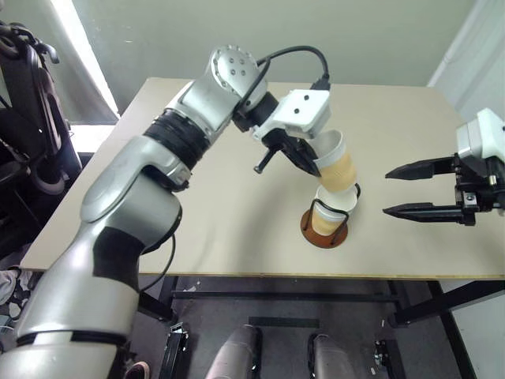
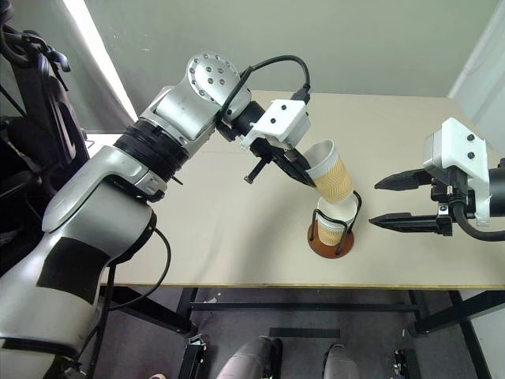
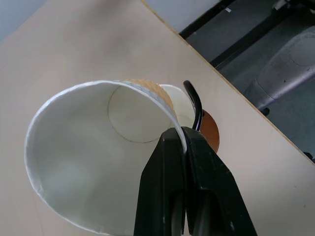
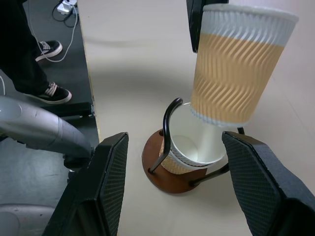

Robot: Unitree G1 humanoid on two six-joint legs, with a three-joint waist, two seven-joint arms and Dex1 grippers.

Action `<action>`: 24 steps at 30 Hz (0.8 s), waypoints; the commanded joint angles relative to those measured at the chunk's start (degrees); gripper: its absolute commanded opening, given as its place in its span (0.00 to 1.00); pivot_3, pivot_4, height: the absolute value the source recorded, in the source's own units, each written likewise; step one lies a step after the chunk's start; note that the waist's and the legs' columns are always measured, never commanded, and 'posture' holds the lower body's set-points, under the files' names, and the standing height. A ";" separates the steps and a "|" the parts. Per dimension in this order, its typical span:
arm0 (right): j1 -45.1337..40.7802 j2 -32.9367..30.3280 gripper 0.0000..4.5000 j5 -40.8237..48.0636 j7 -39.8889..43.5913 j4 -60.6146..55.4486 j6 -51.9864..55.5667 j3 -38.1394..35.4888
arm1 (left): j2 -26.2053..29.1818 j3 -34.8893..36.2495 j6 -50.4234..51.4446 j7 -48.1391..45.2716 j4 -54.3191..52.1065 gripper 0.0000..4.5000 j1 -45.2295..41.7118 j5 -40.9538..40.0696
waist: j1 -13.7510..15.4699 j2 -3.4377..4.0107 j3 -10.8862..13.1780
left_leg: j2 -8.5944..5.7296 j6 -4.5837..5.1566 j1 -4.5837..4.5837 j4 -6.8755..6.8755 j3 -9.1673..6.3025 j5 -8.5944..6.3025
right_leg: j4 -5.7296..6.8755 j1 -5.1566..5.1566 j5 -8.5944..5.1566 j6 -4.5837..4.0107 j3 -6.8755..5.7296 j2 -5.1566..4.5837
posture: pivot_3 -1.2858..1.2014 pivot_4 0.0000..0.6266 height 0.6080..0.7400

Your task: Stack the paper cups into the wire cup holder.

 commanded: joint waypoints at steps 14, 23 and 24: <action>2.24 0.01 0.68 1.34 -1.91 -1.71 -0.93 -4.39 | -4.12 2.66 -6.07 -1.80 6.10 0.01 -0.59 4.98 | 0.17 0.00 0.00 | 0.00 0.03 -0.19 0.00 -0.03 -0.08 | -0.09 -0.09 -0.01 0.01 0.01 0.00 | 0.52 0.24 1.00; 2.75 -0.42 0.68 1.42 -1.87 -1.63 -0.98 -4.78 | -5.31 2.05 -5.89 -1.80 5.82 0.01 -0.50 4.87 | 0.20 0.00 0.00 | 0.00 0.02 -0.21 -0.01 -0.03 -0.10 | -0.10 -0.11 -0.01 0.02 0.01 0.00 | 0.52 0.24 1.00; 2.82 -0.45 0.68 1.48 -1.88 -1.65 -0.88 -4.86 | -5.29 1.65 -6.08 -1.80 5.83 0.01 -0.56 5.00 | 0.20 0.00 0.00 | 0.00 0.02 -0.21 -0.01 -0.03 -0.11 | -0.10 -0.11 -0.01 0.02 0.00 0.00 | 0.52 0.24 1.00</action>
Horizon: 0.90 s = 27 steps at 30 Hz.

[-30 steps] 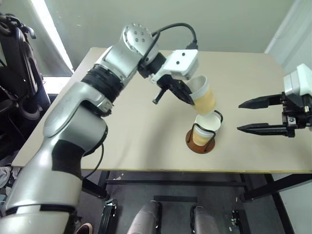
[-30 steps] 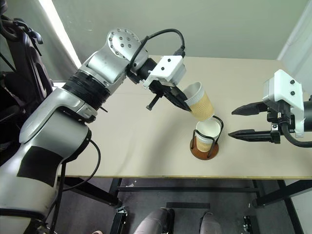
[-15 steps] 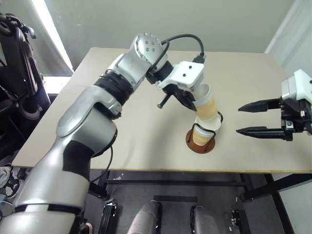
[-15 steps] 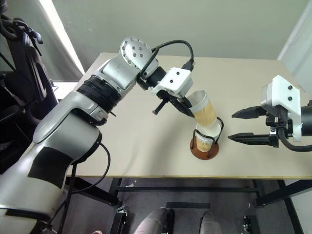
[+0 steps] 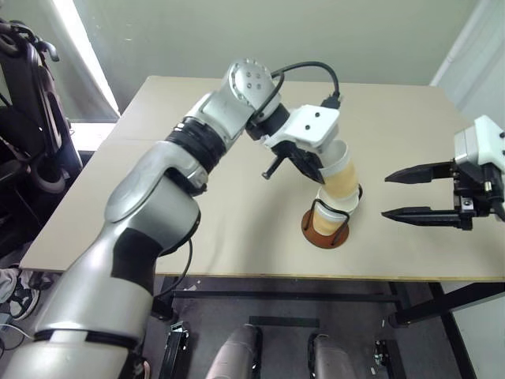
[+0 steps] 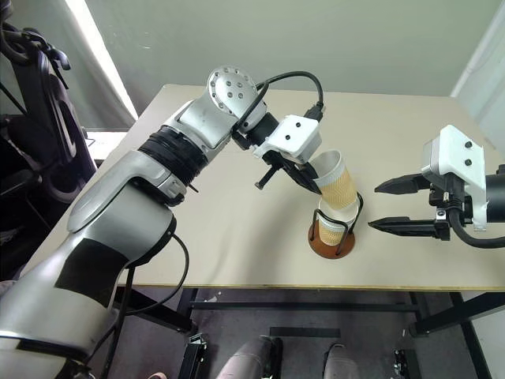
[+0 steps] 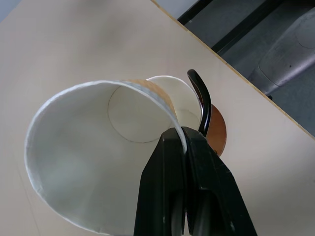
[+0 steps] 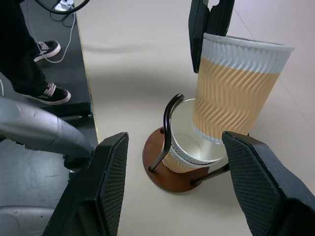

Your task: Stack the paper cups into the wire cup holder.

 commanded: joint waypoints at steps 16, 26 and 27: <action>-0.37 -1.19 0.68 1.25 -0.15 -0.57 0.33 -3.26 | -0.56 -0.07 -1.27 -1.80 -0.16 0.78 -1.53 -0.80 | 0.09 0.00 0.00 | 0.00 0.01 -0.04 0.00 -0.01 -0.04 | -0.04 0.00 0.00 0.00 0.01 0.00 | 0.52 0.24 1.00; -3.21 1.68 0.68 -1.88 -3.74 2.49 -2.85 0.28 | -2.26 18.67 3.48 4.99 7.34 1.00 -1.80 4.48 | 0.01 -0.01 0.01 | 0.00 0.01 -0.06 -0.01 0.00 -0.04 | -0.03 -0.07 -0.02 0.03 -0.02 0.01 | 0.52 0.24 1.00; -3.70 2.32 0.68 -2.41 -4.24 3.22 -3.34 0.86 | -1.96 20.39 4.69 5.86 7.28 1.00 -1.48 4.76 | -0.02 -0.01 0.01 | 0.00 0.01 -0.07 -0.01 0.00 -0.04 | -0.03 -0.09 -0.02 0.04 -0.05 0.03 | 0.52 0.24 1.00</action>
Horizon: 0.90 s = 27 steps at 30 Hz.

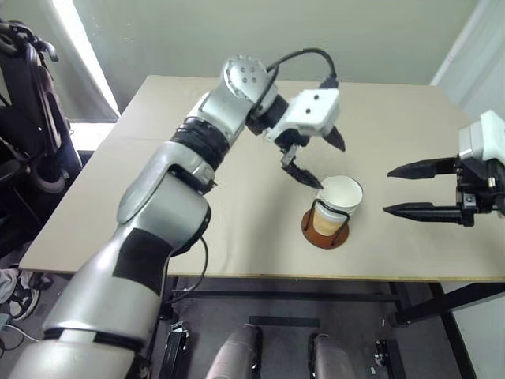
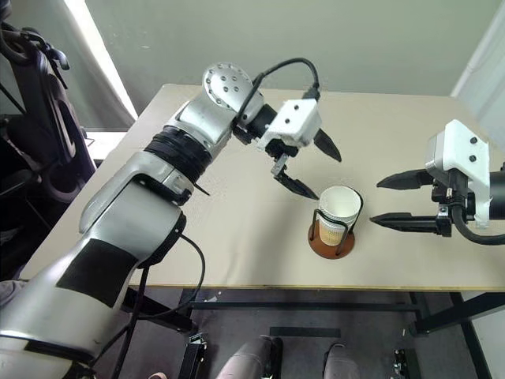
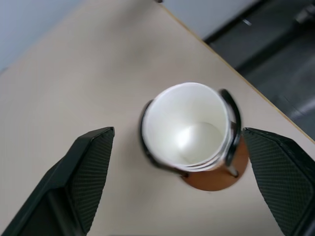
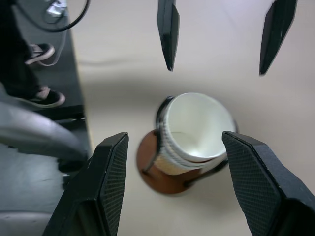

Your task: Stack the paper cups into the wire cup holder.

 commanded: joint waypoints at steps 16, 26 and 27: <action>-16.29 21.89 0.68 -22.51 -17.61 32.95 -15.79 13.42 | 9.80 30.24 24.21 39.03 -20.35 1.00 24.01 1.54 | -0.14 0.11 0.02 | 0.01 0.61 0.29 -0.18 0.09 0.73 | 0.10 0.03 0.66 -0.51 -0.13 0.06 | 0.52 0.24 1.00; -24.15 28.47 0.68 -30.99 -26.32 53.89 -24.95 12.71 | 8.02 39.28 30.68 57.04 -32.33 1.00 35.77 0.84 | 0.08 0.11 0.02 | 0.00 -0.49 0.94 -1.61 0.00 1.53 | 0.07 0.02 1.22 -1.38 -0.16 0.01 | 0.52 0.24 1.00; -24.73 28.58 0.68 -31.56 -26.83 55.38 -25.58 12.66 | 7.87 39.44 31.19 57.23 -33.06 1.00 36.22 0.61 | 0.11 0.11 0.02 | 0.00 -0.54 1.00 -1.76 0.00 1.65 | 0.08 0.02 1.27 -1.43 -0.16 0.01 | 0.52 0.24 1.00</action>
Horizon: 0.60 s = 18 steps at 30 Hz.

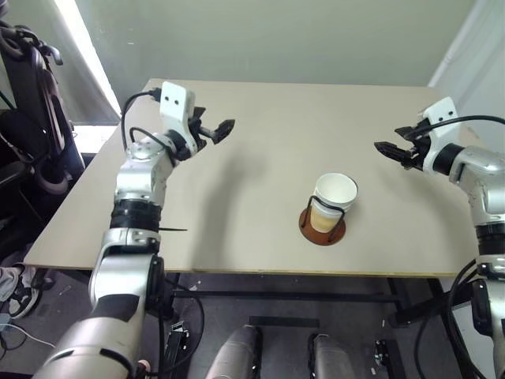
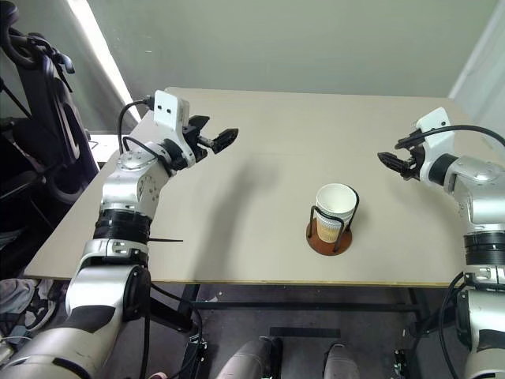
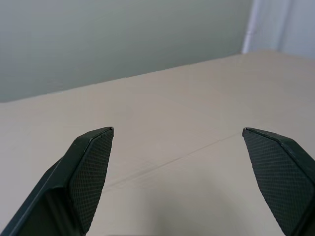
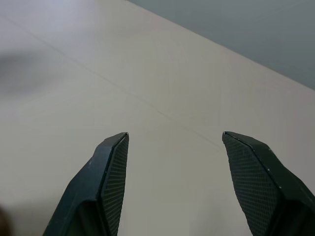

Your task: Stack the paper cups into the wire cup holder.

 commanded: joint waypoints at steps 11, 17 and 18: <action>-5.82 -0.86 0.68 -6.03 -6.38 14.80 -9.55 -3.34 | 0.44 1.91 1.56 0.93 -6.15 1.00 1.36 -1.17 | -0.28 0.00 0.00 | 0.20 -0.15 0.17 -0.29 -0.07 0.07 | 0.04 -0.05 0.29 -0.45 0.16 0.06 | 0.52 0.24 1.00; -4.75 -0.13 0.68 -5.51 -7.64 13.18 -9.27 -4.46 | -0.35 1.92 1.46 1.38 -6.79 1.00 1.30 -1.24 | -0.29 0.01 0.00 | 0.25 -0.18 0.14 -0.35 -0.07 0.05 | -0.05 -0.05 0.24 -0.48 0.16 0.08 | 0.52 0.24 1.00; -4.72 0.06 0.68 -5.41 -8.01 13.05 -9.28 -4.72 | -0.57 1.91 1.51 1.58 -7.06 1.00 1.30 -1.25 | -0.28 0.01 0.00 | 0.25 -0.19 0.12 -0.36 -0.07 0.05 | -0.06 -0.05 0.22 -0.48 0.15 0.08 | 0.52 0.24 1.00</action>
